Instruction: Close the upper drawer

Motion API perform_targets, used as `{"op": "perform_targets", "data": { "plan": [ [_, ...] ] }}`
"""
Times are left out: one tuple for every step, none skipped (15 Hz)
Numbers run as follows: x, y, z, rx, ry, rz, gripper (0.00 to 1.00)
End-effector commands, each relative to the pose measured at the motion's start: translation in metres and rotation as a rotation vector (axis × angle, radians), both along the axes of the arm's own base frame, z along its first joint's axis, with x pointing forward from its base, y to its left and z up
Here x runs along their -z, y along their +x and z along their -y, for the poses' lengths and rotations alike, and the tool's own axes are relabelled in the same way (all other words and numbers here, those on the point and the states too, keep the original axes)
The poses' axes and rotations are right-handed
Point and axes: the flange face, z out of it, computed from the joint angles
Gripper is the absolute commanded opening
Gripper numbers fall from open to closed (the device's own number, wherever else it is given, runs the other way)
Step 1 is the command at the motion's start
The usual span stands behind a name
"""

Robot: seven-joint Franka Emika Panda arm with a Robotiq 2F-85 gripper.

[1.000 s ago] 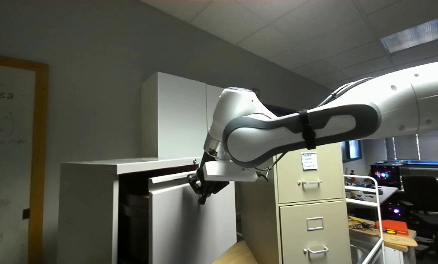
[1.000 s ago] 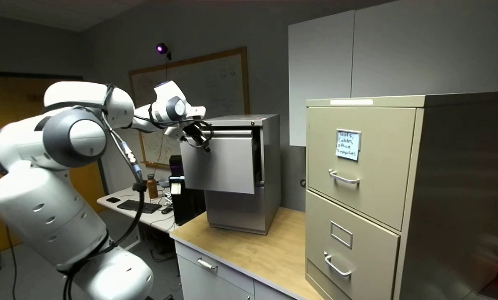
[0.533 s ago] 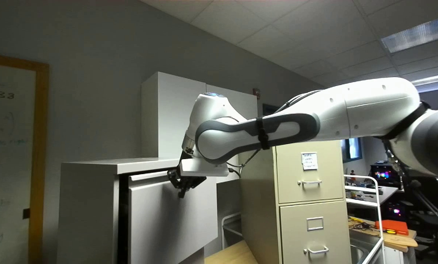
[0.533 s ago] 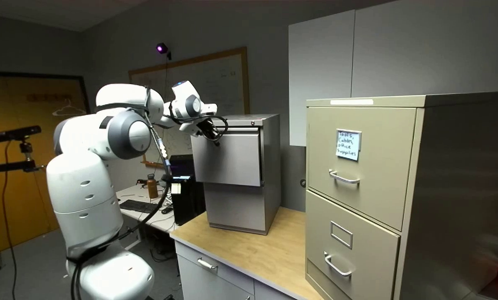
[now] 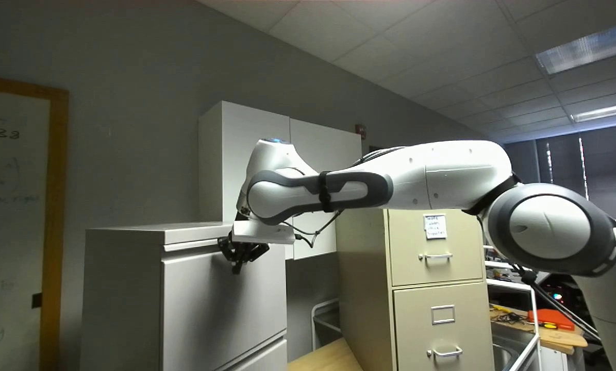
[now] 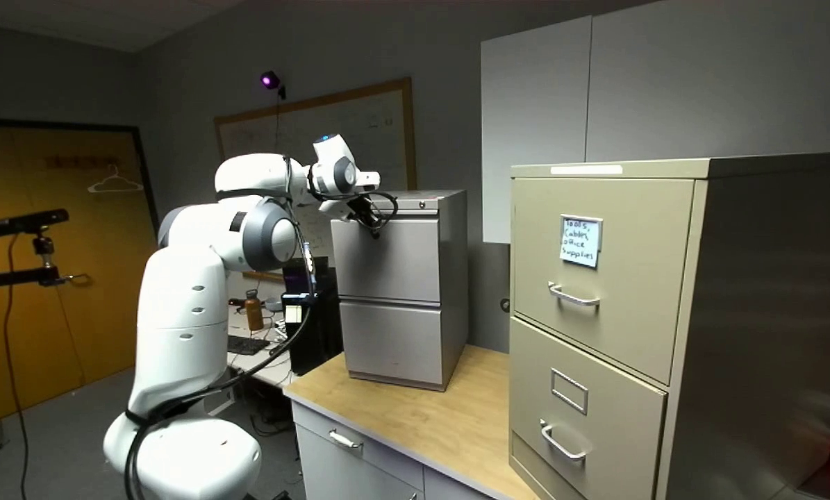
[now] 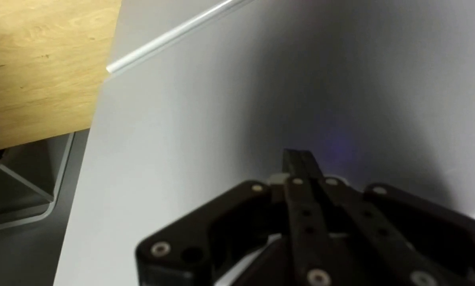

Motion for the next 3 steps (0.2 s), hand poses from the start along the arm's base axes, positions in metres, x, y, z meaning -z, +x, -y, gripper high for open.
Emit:
{"op": "perform_targets", "data": {
  "plan": [
    [-0.0119,0.0275,-0.0039,-0.012,-0.009,-0.006,0.00],
    [-0.0144,0.0285,-0.0049,-0.010,-0.011,-0.015,0.00],
    [-0.0159,0.0289,-0.0058,-0.007,-0.013,-0.028,0.00]
  ]
}}
